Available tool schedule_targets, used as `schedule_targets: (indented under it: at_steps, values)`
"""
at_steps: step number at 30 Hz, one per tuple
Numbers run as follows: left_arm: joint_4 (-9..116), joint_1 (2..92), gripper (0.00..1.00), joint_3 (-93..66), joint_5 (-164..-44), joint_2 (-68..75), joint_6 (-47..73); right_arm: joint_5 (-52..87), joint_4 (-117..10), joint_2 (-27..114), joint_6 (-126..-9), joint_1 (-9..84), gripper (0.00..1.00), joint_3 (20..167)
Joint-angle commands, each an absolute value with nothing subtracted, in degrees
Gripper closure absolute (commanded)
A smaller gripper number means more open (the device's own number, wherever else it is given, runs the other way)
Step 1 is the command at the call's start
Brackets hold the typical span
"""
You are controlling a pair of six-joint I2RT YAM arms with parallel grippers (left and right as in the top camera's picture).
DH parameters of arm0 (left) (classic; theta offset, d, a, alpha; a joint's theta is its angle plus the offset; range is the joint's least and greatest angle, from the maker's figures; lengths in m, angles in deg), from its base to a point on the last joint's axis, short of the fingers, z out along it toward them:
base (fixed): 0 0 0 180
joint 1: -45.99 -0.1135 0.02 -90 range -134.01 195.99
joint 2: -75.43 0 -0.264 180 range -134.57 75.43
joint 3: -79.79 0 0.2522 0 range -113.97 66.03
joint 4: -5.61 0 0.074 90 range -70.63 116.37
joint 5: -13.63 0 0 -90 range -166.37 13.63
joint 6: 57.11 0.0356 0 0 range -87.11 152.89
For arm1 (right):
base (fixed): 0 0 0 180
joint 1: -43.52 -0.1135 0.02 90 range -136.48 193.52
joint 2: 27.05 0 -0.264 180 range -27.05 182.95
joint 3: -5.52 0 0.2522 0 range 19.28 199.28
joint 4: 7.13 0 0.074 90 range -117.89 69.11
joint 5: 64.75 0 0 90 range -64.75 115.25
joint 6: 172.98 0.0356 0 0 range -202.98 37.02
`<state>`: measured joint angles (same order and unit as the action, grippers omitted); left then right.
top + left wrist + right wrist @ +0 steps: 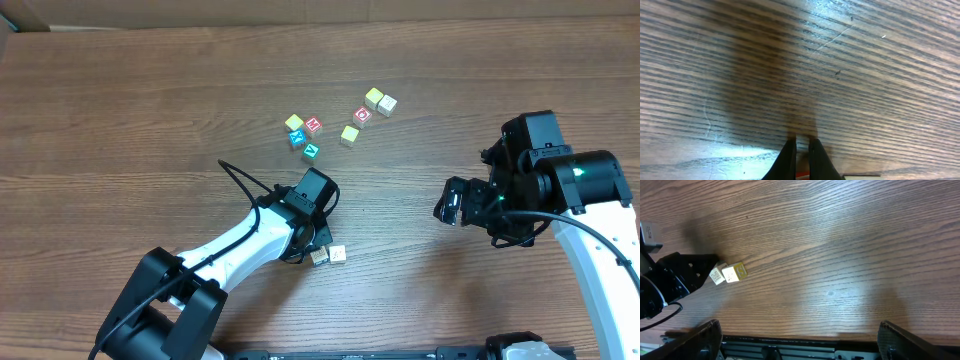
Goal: Flip 5 blocks
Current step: 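Lower the 'Y' block beside the '6' block and open the left gripper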
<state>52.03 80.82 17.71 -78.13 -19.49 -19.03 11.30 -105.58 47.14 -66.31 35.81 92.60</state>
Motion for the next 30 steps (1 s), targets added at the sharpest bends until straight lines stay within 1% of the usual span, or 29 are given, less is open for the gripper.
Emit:
schedule_targets:
  at_steps: [1, 30]
  values:
    - [51.9, 80.5, 0.96, 17.2, -79.0, -20.4, -17.7, 11.7, -105.4, 46.6, -66.5, 35.5, 0.0, 93.5]
    - [50.1, 81.1, 0.96, 17.2, -81.0, -20.4, -18.6, 11.7, -105.4, 46.6, -66.5, 35.5, 0.0, 93.5]
